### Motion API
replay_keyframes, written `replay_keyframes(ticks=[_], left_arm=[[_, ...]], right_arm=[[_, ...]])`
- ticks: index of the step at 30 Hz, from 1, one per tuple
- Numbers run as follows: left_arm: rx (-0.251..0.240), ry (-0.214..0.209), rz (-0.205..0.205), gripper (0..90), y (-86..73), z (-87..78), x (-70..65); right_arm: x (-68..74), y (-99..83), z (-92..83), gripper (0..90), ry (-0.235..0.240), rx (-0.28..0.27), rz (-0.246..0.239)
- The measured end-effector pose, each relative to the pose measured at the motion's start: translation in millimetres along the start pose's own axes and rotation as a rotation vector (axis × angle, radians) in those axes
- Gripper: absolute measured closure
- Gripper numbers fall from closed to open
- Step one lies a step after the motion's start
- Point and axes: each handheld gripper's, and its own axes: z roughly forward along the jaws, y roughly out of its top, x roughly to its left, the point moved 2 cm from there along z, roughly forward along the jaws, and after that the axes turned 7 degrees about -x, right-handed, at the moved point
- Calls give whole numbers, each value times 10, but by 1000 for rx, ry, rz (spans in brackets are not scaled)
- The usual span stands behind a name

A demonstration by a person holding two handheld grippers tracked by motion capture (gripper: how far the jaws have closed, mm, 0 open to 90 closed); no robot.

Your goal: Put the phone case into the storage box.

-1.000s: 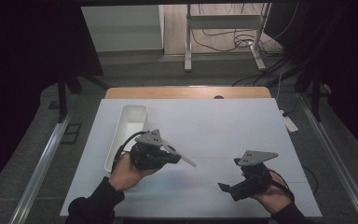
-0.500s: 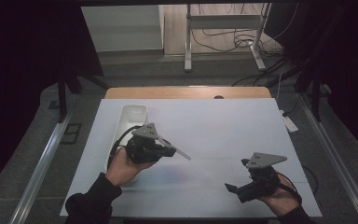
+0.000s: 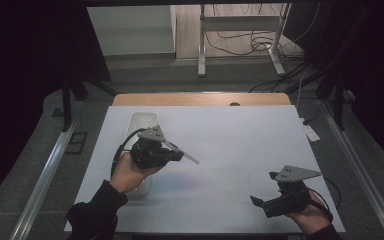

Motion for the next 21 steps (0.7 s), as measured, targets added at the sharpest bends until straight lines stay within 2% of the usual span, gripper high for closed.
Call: replay_keyframes(ticks=[21], left_arm=[[10,69,-19,881,74,-176,200]], right_arm=[[-161,-172,-190,0,-88,-3,60]])
